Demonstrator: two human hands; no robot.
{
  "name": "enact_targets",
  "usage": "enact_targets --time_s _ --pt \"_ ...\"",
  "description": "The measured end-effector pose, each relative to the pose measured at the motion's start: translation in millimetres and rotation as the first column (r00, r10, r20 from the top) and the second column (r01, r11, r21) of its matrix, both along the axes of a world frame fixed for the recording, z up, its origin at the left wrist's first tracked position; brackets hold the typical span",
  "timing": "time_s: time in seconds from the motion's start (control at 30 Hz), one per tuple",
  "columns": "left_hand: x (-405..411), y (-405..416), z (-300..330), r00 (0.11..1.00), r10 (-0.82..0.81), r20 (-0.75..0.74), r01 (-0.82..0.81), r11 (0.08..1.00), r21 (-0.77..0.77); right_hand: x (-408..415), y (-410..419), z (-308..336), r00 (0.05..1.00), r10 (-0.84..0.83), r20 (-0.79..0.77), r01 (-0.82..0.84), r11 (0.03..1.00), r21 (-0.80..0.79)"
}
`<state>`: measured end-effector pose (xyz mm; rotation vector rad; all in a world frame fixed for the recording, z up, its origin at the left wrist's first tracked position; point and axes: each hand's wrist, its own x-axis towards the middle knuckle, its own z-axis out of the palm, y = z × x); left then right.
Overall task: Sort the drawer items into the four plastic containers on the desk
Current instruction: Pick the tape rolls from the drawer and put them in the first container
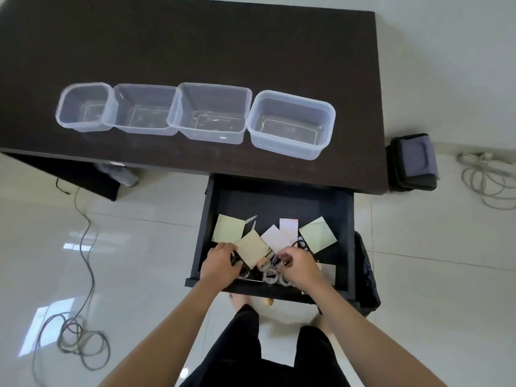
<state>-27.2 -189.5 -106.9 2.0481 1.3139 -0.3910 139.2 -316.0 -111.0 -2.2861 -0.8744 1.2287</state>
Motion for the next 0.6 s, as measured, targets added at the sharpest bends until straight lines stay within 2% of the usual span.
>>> enact_targets --time_s 0.1,0.27,0.6 --pt "-8.6 17.8 -8.4 0.997 -0.076 -0.021 0.074 0.993 -0.088 -13.2 13.6 -7.2 0.989 0.138 0.052 -0.13 0.982 -0.138" --pt "-8.4 24.6 -18.3 0.983 -0.176 -0.05 0.172 0.982 -0.08 -28.6 18.5 -17.6 0.94 0.301 0.163 -0.237 0.916 -0.323" --pt "-8.8 22.9 -24.0 0.966 -0.243 -0.085 0.238 0.969 -0.062 -27.2 21.8 -19.5 0.982 0.128 0.142 -0.068 0.929 -0.364"
